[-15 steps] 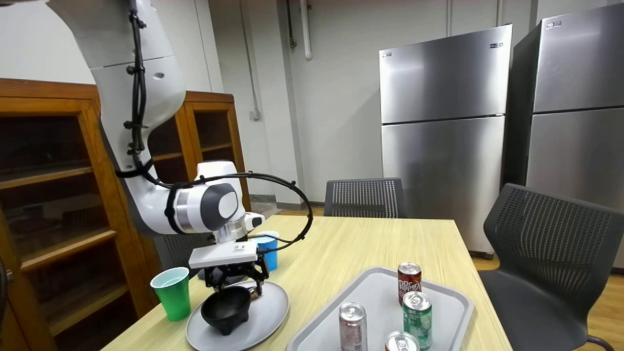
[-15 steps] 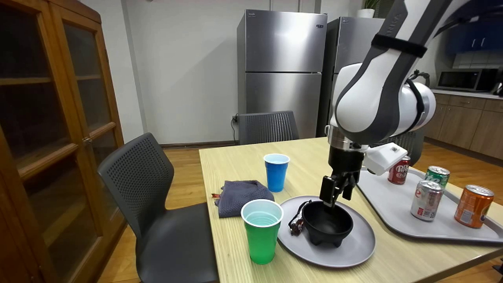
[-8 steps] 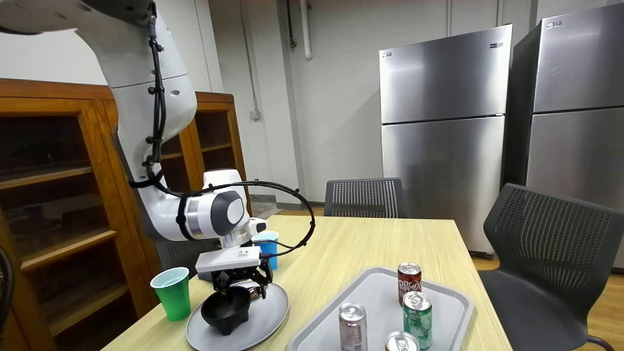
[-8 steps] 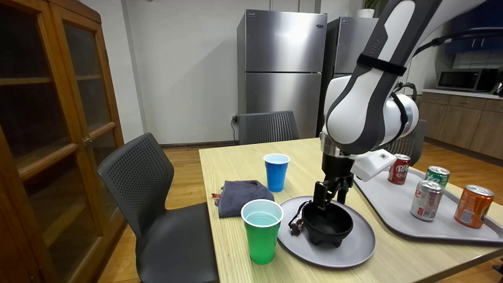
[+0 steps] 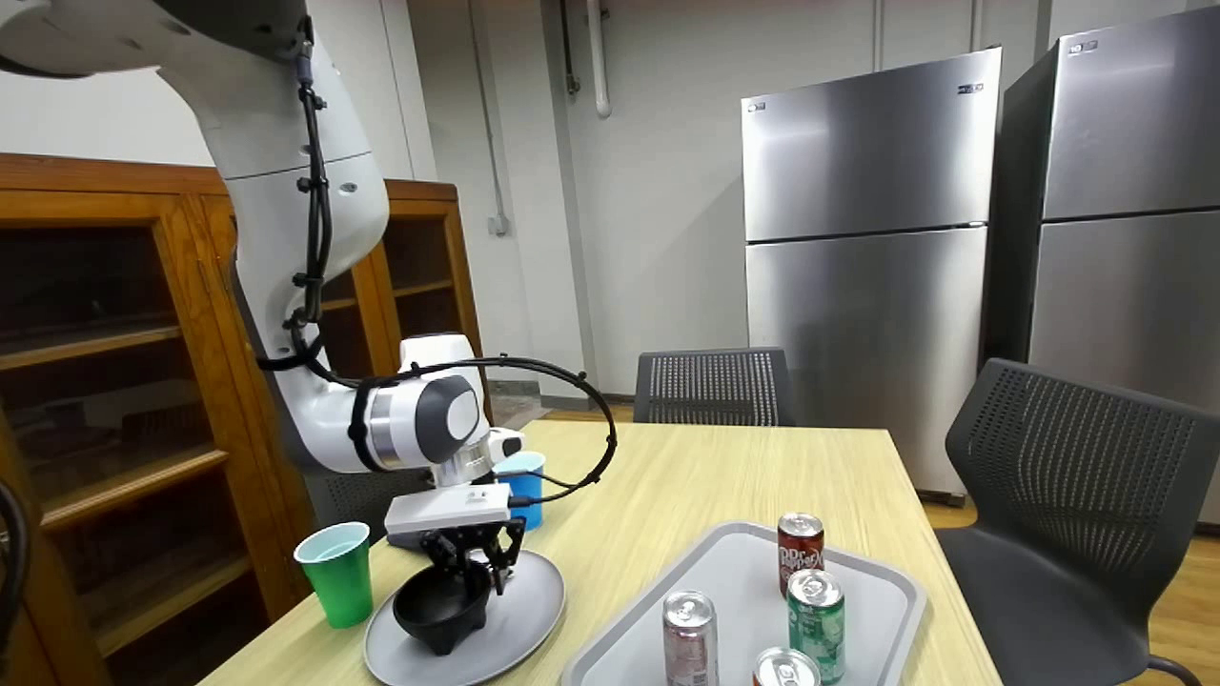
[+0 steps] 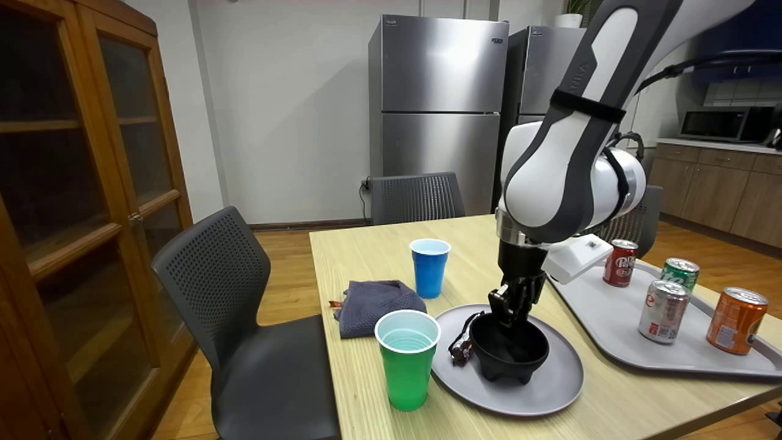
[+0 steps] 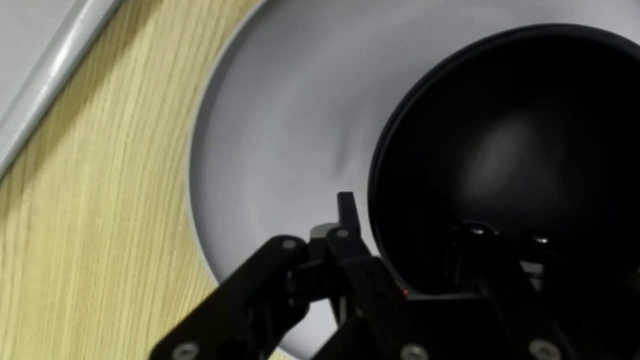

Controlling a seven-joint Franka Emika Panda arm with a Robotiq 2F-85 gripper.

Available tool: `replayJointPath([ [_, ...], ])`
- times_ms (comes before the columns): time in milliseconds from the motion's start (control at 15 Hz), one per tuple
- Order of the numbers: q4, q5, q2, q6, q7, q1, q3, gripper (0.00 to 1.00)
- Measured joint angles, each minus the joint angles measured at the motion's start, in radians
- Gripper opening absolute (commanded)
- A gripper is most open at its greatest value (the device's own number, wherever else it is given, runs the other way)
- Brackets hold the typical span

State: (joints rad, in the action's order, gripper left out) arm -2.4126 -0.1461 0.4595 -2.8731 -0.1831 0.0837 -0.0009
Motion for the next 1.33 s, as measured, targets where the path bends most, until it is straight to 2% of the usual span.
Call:
replayJointPath([
  [67,0.0,0.0,0.0,0.0,0.0,0.0,0.0,0.02],
  [133,0.0,0.0,0.0,0.0,0.0,0.0,0.0,0.0],
  [267,0.0,0.0,-0.003,0.0,0.0,0.0,0.001,0.03],
  [800,-0.011,0.002,-0.052,0.003,0.0,-0.014,0.005,0.02],
  [1333,-0.035,0.01,-0.105,0.003,-0.004,-0.067,0.024,0.02],
])
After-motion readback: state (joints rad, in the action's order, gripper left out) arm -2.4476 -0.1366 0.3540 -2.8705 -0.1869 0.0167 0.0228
